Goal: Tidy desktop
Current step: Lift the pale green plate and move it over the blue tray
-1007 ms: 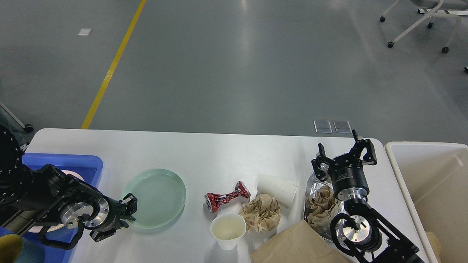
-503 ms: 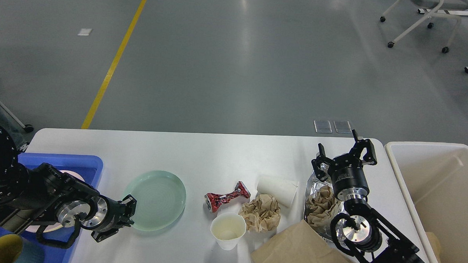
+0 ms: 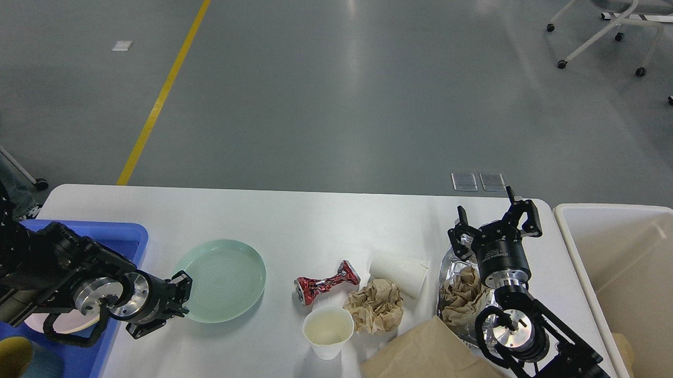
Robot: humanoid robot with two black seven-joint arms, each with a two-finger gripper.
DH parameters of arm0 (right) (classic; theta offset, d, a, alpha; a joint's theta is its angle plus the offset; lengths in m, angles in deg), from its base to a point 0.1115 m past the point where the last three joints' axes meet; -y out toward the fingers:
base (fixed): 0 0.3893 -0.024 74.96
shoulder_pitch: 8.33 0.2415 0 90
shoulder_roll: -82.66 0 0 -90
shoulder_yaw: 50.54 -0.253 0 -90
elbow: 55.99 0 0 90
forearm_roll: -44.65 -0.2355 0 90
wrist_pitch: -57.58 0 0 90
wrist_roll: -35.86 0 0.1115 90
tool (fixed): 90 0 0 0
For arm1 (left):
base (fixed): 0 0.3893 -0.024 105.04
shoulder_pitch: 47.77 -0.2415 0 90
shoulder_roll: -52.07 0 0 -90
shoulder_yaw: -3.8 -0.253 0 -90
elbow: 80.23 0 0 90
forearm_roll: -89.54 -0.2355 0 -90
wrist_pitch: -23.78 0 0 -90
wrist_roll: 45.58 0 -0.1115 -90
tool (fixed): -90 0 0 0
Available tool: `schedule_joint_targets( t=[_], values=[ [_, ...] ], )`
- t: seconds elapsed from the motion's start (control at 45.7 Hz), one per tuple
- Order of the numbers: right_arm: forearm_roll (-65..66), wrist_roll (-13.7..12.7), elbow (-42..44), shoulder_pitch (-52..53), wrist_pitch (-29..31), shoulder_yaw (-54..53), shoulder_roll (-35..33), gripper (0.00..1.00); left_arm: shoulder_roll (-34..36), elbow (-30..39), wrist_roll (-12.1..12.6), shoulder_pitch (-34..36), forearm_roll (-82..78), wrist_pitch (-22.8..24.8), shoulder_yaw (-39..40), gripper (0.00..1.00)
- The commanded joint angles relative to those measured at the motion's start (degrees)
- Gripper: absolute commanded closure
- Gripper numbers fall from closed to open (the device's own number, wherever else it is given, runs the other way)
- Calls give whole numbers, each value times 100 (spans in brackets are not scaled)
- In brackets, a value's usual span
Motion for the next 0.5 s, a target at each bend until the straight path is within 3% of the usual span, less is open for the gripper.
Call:
schedule_joint_targets(
  t=[0.0,0.241,0.481],
  values=[
    [-2,0,0,0,0,0,0,0,231,292,20,594,-58,189,-293,100],
    [7,0,0,0,0,0,0,0,951,1064,20,1922,-691,1068,-707,100],
    [-1,0,0,0,0,0,0,0,952,2225,-24,4022,-1043,1542,-1699,100]
  ],
)
